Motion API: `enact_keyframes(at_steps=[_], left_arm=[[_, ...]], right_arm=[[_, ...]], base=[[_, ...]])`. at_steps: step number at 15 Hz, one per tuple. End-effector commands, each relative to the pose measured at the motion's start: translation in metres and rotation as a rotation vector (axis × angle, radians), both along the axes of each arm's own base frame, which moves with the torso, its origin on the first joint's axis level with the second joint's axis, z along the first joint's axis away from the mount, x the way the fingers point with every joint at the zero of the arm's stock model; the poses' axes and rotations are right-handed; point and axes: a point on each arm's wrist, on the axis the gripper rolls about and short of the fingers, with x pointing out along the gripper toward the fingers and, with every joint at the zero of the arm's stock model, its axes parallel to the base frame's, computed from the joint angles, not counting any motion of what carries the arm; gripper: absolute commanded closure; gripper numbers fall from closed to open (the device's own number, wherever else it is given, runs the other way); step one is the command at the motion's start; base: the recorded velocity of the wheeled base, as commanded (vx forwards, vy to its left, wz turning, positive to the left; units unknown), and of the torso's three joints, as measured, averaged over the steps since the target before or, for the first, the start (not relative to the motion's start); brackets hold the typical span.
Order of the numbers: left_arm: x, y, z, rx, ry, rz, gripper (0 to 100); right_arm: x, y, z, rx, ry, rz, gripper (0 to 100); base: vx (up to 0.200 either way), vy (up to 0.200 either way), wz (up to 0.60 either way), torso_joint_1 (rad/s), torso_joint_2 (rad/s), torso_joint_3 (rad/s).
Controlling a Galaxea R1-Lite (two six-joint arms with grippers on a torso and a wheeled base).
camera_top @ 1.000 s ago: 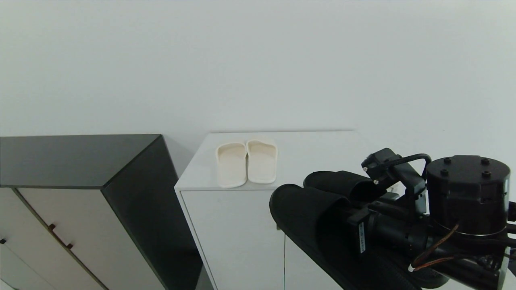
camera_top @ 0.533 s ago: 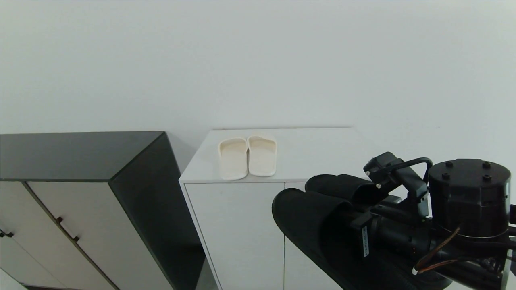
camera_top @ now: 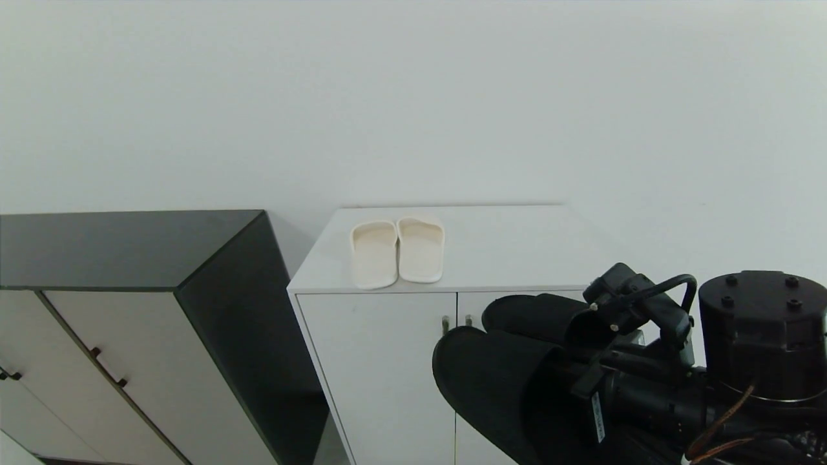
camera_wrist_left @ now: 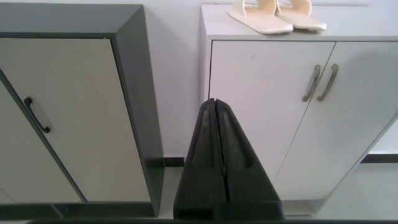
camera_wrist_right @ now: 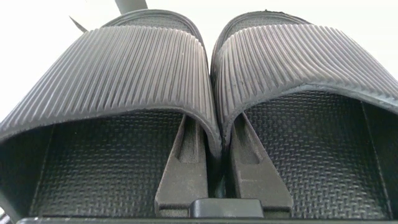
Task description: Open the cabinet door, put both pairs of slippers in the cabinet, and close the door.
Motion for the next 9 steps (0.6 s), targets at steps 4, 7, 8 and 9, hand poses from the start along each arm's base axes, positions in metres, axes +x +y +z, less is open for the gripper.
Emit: enact_keyframes(at_steps=[4, 7, 8, 9], left_arm=[[0.0001, 0.0000, 0.0000, 0.000, 0.002, 0.000, 100], [0.0001, 0.0000, 0.0000, 0.000, 0.002, 0.000, 100], [0.0001, 0.0000, 0.0000, 0.000, 0.002, 0.000, 100], [0.0001, 0.0000, 0.0001, 0.000, 0.000, 0.000, 100]], right_arm=[[-0.0021, -0.0021, -0.0007, -0.005, -0.002, 0.009, 100], [-0.0020, -0.0019, -0.0011, -0.007, -0.001, 0.009, 100], [-0.0020, -0.0019, -0.0011, -0.007, -0.001, 0.009, 100], [-0.0020, -0.0019, -0.0011, -0.008, -0.002, 0.009, 100]], base=[[0.000, 0.000, 0.00, -0.170, 0.40, 0.226], [0.000, 0.000, 0.00, -0.209, 0.53, 0.304], [0.000, 0.000, 0.00, -0.212, 0.53, 0.320], [0.000, 0.000, 0.00, -0.212, 0.53, 0.300]])
